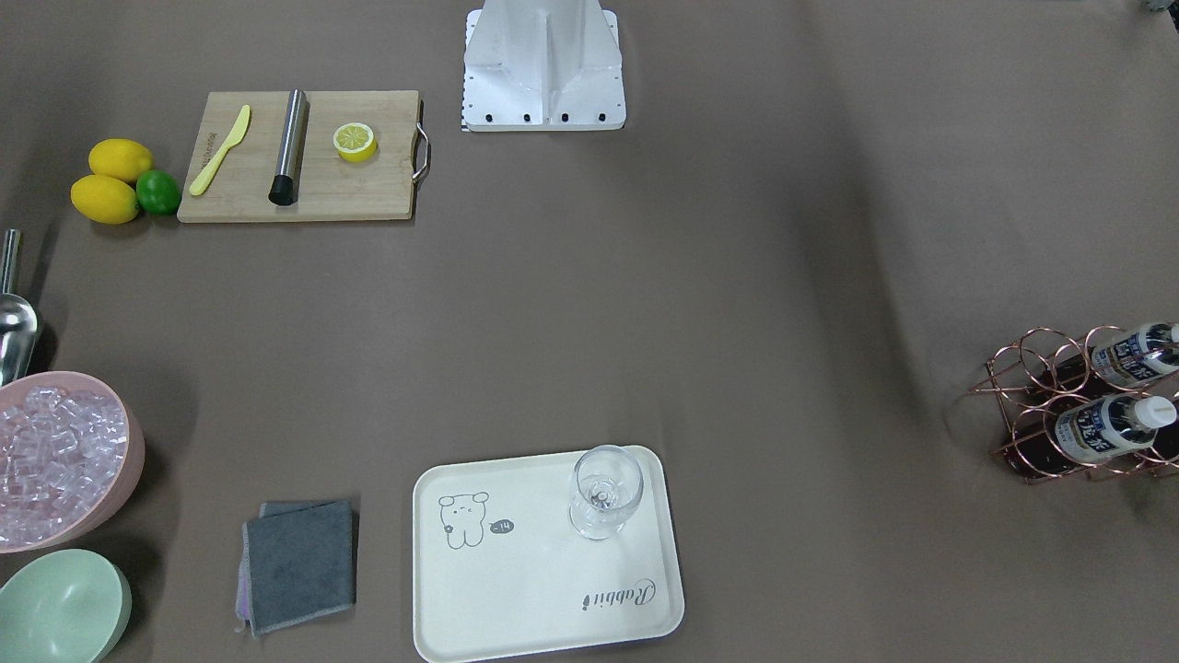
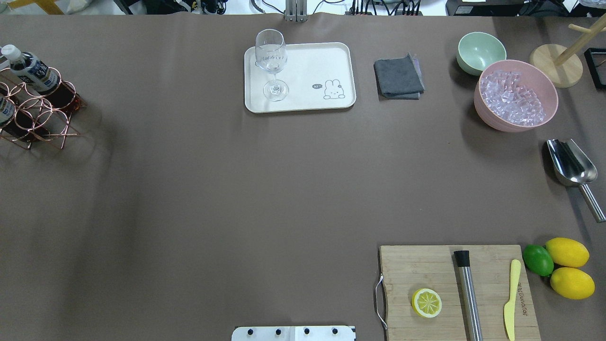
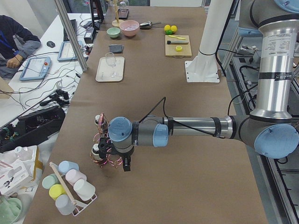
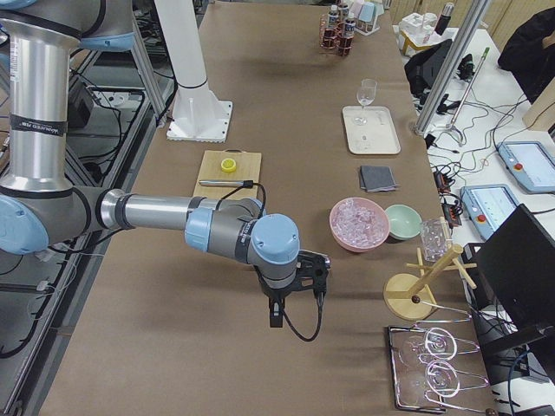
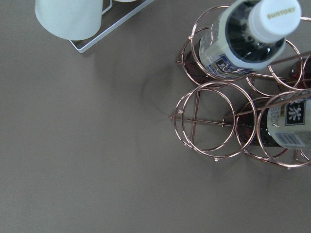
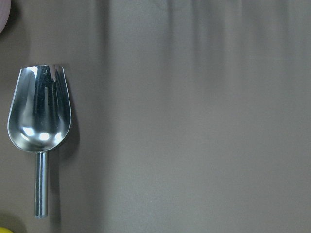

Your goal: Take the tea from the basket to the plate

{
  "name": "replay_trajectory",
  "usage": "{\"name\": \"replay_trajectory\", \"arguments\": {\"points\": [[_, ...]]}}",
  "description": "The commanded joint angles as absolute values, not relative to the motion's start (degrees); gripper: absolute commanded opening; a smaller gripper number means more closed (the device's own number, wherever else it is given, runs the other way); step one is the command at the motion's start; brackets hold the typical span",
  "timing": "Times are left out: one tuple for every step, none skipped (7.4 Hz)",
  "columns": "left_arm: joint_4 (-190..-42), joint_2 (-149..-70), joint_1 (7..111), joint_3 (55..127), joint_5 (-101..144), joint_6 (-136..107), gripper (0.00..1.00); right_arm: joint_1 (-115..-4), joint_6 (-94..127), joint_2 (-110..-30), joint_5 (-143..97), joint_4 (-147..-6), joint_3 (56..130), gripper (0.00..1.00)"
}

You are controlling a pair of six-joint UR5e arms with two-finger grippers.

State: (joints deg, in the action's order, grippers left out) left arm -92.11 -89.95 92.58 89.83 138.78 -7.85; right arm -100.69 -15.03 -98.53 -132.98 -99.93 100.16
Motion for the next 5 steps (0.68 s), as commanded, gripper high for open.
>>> {"name": "replay_trajectory", "arguments": {"points": [[-92.2,-89.91,92.64,89.91,138.78,-7.82,0.98,-100.63,-15.12,-98.53,-133.07,-99.93,100.28,1.0],[-92.2,-89.91,92.64,89.91,138.78,-7.82,0.98,-100.63,-15.2,-98.44,-133.07,-99.93,100.54,1.0],[-92.28,-90.0,92.64,89.91,138.69,-7.82,0.98,-100.63,-15.21,-98.44,-133.07,-99.93,100.63,1.0],[-92.29,-90.0,92.64,89.83,138.43,-7.82,0.98,-100.63,-15.21,-98.44,-133.07,-99.93,100.63,1.0],[-92.29,-90.0,92.64,89.91,138.43,-7.82,0.98,-100.63,-15.12,-98.44,-133.07,-99.84,100.63,1.0]]}}
